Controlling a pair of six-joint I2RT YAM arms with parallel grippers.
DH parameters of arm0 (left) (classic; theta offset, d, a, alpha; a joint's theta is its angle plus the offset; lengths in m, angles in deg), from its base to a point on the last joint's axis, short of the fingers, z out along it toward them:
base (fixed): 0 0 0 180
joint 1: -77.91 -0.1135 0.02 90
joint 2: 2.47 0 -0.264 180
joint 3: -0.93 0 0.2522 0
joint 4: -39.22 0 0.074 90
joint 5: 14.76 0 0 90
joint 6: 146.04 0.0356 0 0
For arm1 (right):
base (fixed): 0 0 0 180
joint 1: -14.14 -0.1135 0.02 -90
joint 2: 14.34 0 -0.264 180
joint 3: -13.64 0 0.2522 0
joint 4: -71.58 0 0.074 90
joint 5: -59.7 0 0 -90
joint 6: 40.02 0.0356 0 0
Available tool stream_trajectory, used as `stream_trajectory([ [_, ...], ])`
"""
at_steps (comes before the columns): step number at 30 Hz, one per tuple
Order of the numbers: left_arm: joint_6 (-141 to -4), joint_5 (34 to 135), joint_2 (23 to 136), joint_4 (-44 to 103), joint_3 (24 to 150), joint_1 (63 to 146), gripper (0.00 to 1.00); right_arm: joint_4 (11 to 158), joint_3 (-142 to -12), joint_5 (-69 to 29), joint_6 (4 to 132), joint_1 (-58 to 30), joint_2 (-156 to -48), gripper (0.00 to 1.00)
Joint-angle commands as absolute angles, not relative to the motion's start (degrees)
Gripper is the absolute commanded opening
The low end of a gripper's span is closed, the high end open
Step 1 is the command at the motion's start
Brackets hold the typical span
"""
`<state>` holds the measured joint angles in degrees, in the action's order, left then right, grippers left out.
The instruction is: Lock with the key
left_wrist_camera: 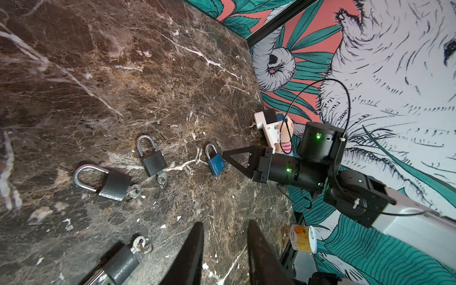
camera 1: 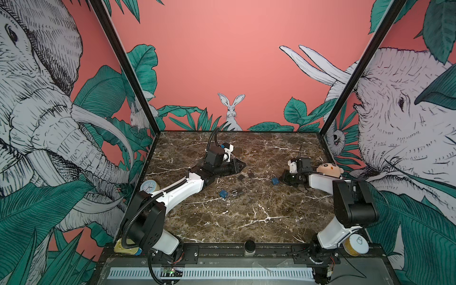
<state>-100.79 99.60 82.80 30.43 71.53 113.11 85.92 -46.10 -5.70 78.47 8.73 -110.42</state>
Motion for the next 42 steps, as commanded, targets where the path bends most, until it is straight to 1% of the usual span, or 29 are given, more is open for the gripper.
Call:
stream_trajectory([
  [1,-100.16,99.23,81.45,30.56,71.59,113.16,0.33,84.94,-46.72,-6.32,78.75,8.30,-110.75,0.08],
  [8,-100.32,99.68,82.08,30.99,71.73,113.16,0.33,85.34,-46.28,-7.56,78.56,8.31,-109.97,0.17],
  [18,-100.16,98.73,81.65,30.65,71.38,113.16,0.33,87.58,-46.63,-7.97,78.38,7.78,-106.54,0.20],
  [21,-99.81,97.18,81.12,30.17,70.63,113.01,0.33,89.63,-46.61,-9.67,77.83,6.51,-102.86,0.20],
  [27,-98.98,94.37,79.24,28.07,68.11,111.48,0.33,95.12,-47.42,-15.59,74.81,0.50,-96.80,0.22],
  [32,-98.02,92.18,77.35,26.07,65.67,109.53,0.33,97.26,-48.52,-19.96,74.53,-5.54,-94.86,0.23],
  [37,-98.30,91.26,74.24,26.42,61.83,107.05,0.33,98.36,-51.27,-24.61,74.10,-11.45,-96.97,0.25],
  [42,-97.46,92.10,70.79,25.91,58.37,104.41,0.33,98.04,-55.09,-27.87,73.54,-16.41,-102.13,0.31],
])
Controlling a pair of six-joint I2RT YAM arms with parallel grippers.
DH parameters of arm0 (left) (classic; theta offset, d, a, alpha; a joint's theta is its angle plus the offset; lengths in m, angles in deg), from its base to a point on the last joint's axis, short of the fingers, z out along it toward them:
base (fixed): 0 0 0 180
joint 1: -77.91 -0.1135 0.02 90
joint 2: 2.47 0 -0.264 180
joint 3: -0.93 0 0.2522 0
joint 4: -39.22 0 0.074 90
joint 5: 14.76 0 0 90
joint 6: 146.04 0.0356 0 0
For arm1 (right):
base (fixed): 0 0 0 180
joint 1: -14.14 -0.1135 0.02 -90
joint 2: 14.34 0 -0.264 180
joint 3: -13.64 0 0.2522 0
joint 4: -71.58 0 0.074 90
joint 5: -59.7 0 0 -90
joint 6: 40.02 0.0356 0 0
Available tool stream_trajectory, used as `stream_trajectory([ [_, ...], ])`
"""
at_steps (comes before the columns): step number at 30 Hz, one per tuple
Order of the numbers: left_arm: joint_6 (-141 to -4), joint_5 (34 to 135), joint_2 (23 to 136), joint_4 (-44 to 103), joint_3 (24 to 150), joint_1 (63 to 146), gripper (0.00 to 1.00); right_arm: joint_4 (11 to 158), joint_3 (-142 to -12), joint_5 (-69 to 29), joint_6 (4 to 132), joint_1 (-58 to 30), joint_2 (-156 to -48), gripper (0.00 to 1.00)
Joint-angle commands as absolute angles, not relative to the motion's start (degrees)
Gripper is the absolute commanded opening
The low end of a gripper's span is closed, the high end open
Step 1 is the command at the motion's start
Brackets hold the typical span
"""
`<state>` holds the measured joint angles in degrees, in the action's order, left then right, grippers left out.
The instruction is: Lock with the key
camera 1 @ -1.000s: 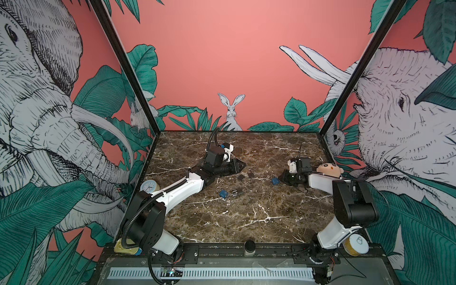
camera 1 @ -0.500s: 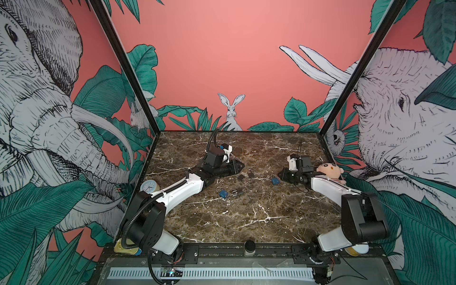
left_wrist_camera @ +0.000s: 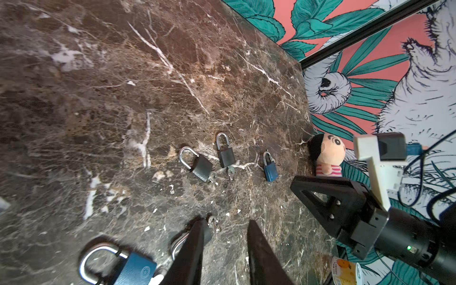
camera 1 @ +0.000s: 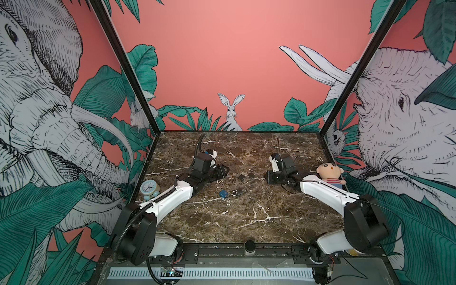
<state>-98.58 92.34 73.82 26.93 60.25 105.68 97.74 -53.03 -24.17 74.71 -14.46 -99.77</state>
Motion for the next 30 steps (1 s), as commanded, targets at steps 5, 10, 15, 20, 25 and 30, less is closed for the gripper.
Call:
stream_trajectory([
  [5,-96.21,93.64,67.17,24.68,55.34,101.57,0.33,98.41,-60.40,-30.27,72.59,-20.06,-109.64,0.37],
  [10,-94.91,94.22,63.79,22.30,53.56,99.59,0.34,97.82,-63.99,-31.63,73.78,-20.75,-114.88,0.43],
  [15,-94.01,94.65,61.50,20.93,52.58,98.30,0.34,98.43,-67.44,-33.10,73.73,-21.31,-119.30,0.47],
  [20,-93.92,95.54,60.72,20.73,52.00,97.38,0.35,98.57,-69.96,-34.44,73.93,-21.62,-122.89,0.49],
  [25,-93.65,96.07,60.12,20.51,51.78,96.92,0.34,98.52,-72.20,-35.09,74.02,-21.71,-125.62,0.49],
  [30,-93.38,96.16,59.84,20.02,51.79,96.46,0.35,99.01,-74.49,-35.36,73.99,-22.14,-128.33,0.48],
])
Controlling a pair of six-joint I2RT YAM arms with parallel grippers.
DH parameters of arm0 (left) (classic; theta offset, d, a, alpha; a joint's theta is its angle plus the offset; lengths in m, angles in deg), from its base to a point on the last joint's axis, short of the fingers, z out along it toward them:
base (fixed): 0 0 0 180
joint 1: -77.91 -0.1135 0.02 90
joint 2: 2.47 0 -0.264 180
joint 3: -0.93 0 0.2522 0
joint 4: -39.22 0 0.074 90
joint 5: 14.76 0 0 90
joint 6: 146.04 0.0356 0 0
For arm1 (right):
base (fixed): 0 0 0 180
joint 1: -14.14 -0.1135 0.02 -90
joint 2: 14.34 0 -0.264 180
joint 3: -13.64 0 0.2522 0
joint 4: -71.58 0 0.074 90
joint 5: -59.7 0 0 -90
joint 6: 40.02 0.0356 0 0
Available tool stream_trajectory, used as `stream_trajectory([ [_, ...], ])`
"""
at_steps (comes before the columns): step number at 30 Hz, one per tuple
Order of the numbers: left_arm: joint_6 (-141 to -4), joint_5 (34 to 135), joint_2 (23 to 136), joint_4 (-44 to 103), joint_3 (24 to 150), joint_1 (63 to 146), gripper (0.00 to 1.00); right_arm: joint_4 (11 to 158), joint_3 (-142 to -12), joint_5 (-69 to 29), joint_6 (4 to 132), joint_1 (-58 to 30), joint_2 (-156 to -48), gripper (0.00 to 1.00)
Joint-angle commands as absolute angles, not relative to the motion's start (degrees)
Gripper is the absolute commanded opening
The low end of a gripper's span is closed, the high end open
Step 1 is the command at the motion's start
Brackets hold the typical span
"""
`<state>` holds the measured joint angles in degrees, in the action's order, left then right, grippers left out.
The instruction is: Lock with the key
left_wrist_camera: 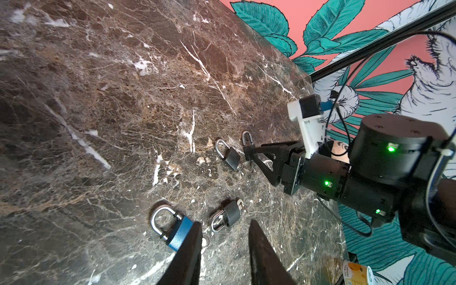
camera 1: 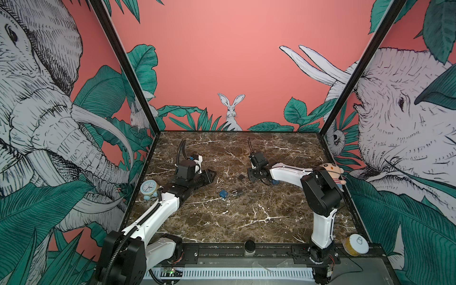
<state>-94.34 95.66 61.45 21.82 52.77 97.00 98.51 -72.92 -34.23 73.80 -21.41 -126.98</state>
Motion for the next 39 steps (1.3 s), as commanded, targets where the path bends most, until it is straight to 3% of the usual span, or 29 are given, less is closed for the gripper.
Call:
stream_trajectory([
  [1,-93.38,96.24,59.78,19.98,51.78,96.37,0.35,98.97,-74.89,-35.31,74.00,-22.11,-128.89,0.48],
  [28,-93.90,96.44,58.90,20.36,50.40,95.70,0.34,104.04,-77.89,-42.31,71.87,-24.21,-133.03,0.40],
  [39,-93.73,97.49,58.22,19.74,50.85,95.58,0.35,103.80,-77.43,-38.04,71.02,-24.49,-130.28,0.22],
])
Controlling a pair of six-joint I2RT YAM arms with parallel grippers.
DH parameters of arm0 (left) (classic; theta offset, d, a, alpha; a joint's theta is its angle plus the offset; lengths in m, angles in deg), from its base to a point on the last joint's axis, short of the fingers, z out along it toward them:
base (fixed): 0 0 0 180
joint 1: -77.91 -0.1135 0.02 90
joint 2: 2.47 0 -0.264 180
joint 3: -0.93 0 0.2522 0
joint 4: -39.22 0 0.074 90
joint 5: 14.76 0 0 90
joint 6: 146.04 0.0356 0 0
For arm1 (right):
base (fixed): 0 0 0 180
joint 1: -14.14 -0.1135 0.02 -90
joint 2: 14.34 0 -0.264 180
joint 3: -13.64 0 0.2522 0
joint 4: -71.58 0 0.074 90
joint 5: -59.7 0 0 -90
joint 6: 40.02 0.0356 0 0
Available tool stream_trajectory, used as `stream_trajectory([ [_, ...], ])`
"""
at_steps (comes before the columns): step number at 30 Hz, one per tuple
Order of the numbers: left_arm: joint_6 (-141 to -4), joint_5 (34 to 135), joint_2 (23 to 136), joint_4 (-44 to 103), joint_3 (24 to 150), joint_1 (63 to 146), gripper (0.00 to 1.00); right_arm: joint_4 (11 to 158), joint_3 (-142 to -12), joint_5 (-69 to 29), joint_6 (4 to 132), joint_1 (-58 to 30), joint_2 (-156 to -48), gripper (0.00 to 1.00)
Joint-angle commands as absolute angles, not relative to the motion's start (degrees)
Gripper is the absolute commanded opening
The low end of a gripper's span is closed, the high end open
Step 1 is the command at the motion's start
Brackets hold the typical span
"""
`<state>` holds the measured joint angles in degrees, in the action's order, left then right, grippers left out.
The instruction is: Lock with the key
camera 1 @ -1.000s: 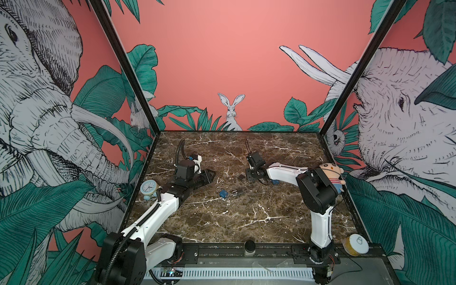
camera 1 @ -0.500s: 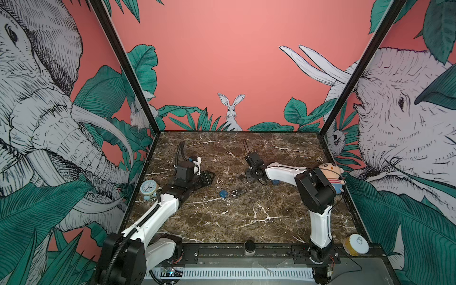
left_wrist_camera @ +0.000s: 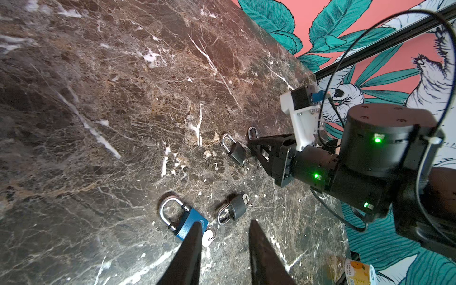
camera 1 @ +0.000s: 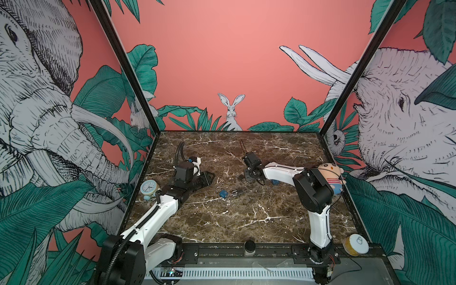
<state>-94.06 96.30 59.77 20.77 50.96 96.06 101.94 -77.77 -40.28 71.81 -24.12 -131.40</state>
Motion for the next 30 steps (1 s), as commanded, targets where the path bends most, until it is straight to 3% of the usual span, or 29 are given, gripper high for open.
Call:
stream_trajectory([
  [1,-93.49,98.00,58.27,19.70,51.13,95.60,0.35,103.96,-77.28,-37.68,70.74,-24.48,-129.10,0.21],
  [16,-93.77,104.94,65.50,24.06,55.99,100.35,0.33,101.48,-66.43,-21.23,66.72,-25.97,-111.23,0.21],
  [30,-97.98,109.14,77.25,35.53,59.50,107.84,0.36,101.62,-63.57,-21.34,66.32,-30.98,-103.39,0.20],
])
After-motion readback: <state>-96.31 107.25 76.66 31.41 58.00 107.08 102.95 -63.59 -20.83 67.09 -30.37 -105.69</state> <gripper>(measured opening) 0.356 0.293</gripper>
